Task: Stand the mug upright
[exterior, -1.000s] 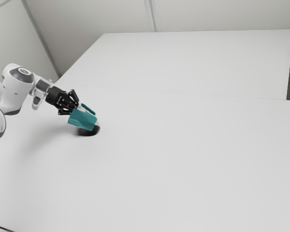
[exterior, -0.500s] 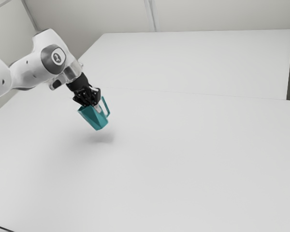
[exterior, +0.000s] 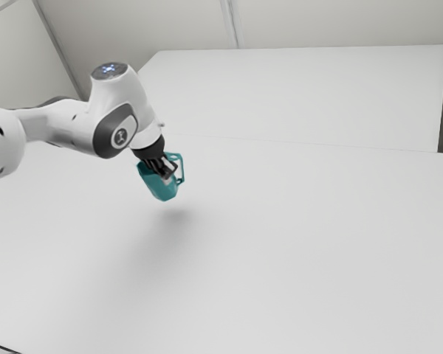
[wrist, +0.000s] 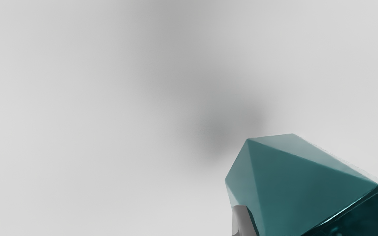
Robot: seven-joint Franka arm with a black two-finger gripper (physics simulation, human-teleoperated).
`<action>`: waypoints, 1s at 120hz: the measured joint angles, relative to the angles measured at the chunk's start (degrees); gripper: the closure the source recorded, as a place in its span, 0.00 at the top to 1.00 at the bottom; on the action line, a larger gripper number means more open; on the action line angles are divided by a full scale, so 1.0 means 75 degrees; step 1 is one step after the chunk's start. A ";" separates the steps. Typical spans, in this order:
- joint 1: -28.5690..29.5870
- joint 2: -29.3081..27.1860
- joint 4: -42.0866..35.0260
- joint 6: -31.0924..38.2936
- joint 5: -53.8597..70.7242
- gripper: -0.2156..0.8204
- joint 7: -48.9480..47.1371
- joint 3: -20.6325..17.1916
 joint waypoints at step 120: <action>0.0159 -0.0230 -0.1663 0.0872 -0.0691 0.03 0.0001 -0.0170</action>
